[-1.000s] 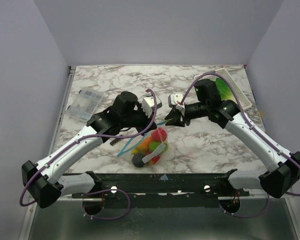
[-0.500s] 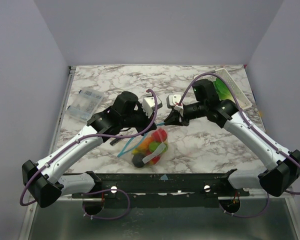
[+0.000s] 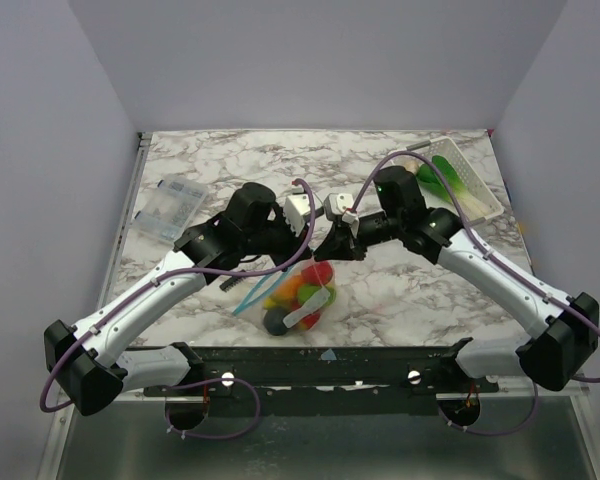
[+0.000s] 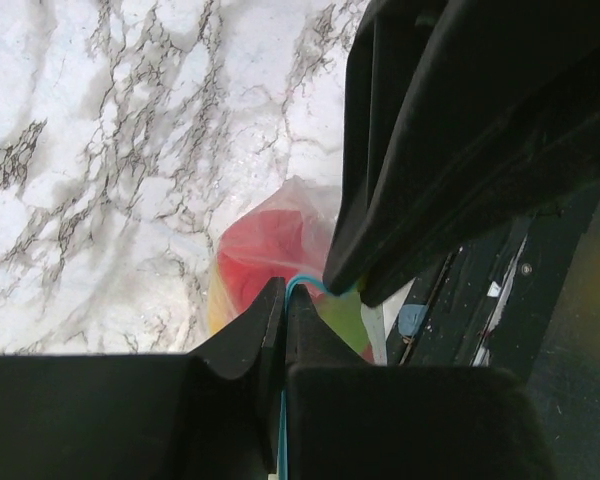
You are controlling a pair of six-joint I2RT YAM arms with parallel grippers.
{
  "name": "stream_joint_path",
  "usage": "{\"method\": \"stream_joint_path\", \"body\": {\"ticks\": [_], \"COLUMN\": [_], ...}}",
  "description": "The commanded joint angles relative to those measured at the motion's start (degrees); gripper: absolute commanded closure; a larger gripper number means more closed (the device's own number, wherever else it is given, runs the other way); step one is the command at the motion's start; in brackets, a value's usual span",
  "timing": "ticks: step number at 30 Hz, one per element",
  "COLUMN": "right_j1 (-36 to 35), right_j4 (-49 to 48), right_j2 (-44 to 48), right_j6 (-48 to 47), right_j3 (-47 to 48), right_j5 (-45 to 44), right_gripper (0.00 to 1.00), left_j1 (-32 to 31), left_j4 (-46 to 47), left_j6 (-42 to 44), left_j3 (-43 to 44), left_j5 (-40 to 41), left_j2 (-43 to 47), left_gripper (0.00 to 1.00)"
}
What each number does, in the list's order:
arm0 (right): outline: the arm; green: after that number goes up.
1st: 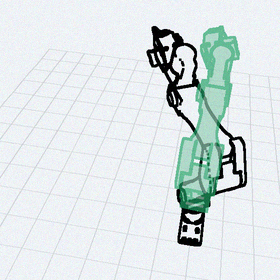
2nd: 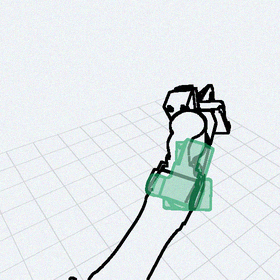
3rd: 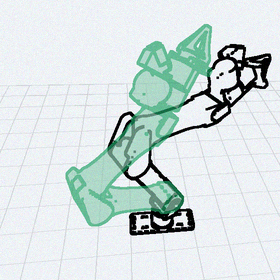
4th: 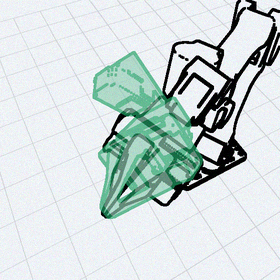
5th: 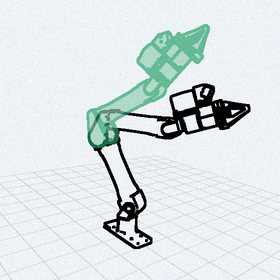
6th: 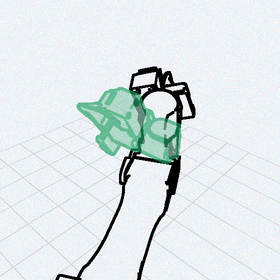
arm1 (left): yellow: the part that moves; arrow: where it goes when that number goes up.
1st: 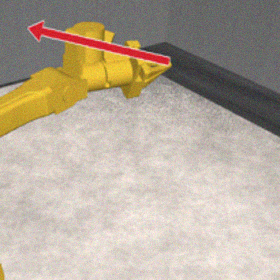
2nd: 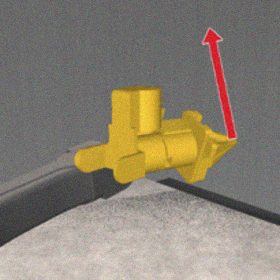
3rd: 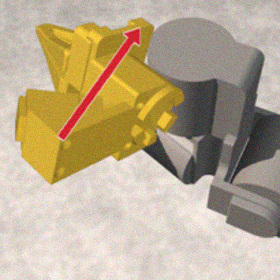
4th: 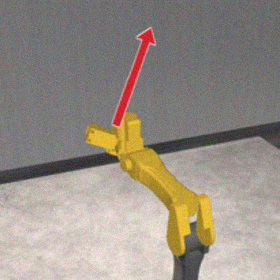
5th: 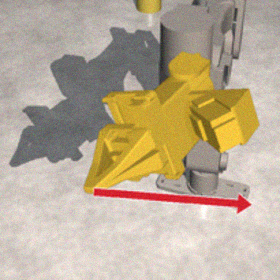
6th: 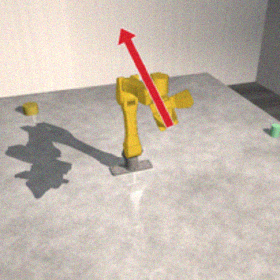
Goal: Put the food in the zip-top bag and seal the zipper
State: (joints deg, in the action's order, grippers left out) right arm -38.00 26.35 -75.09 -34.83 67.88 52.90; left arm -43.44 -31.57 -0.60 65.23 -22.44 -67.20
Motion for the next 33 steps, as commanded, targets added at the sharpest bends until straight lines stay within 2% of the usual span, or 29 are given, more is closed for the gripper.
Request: {"method": "stream_joint_path", "body": {"ticks": [1, 4, 6, 8, 12, 17, 21, 28, 33], "right_j1": [-1.9, -1.9, -1.9, -1.9, -1.9, -2.0, -1.9, -1.9, -1.9], "right_j4": [-12.7, -17.0, -17.5, -16.4, -10.2, 1.6, 5.2, 9.9, 8.3], "right_j2": [-1.6, -1.7, -1.0, 0.8, 5.2, 11.0, 12.8, 9.7, 8.0], "right_j6": [6.2, 10.2, 12.4, 14.1, 16.0, 11.0, 11.2, 9.7, 7.9], "right_j3": [-2.1, -3.6, -4.2, -5.0, -6.2, -7.1, -6.5, -1.3, -0.7], "right_j5": [5.6, 4.1, -0.4, -6.7, -16.9, -20.0, -24.8, -22.7, -25.1], "right_gripper": [0.92, 0.9, 0.84, 0.72, 0.56, 0.48, 0.39, 0.38, 0.39], "left_j1": [-0.6, -0.6, -0.6, -0.6, -0.6, -0.6, -0.6, -0.6, -0.6], "left_j4": [4.6, 5.2, 4.9, 4.4, 4.4, 4.8, 5.1, 4.7, 4.6], "left_j6": [0.1, 0.2, 0.3, 0.3, 0.3, 0.3, 0.3, 1.9, 2.2], "left_j3": [-0.1, -1.0, -1.4, -1.6, -2.2, -2.5, -2.3, -2.0, -2.4], "left_j5": [-2.6, -2.6, -2.3, -1.7, -1.3, -1.9, -2.3, -2.5, -2.8], "left_j2": [1.3, 1.9, 2.1, 2.3, 2.6, 2.2, 1.9, 2.0, 2.2], "left_gripper": [1.0, 1.0, 1.0, 1.0, 1.0, 1.0, 1.0, 1.0, 1.0]}}
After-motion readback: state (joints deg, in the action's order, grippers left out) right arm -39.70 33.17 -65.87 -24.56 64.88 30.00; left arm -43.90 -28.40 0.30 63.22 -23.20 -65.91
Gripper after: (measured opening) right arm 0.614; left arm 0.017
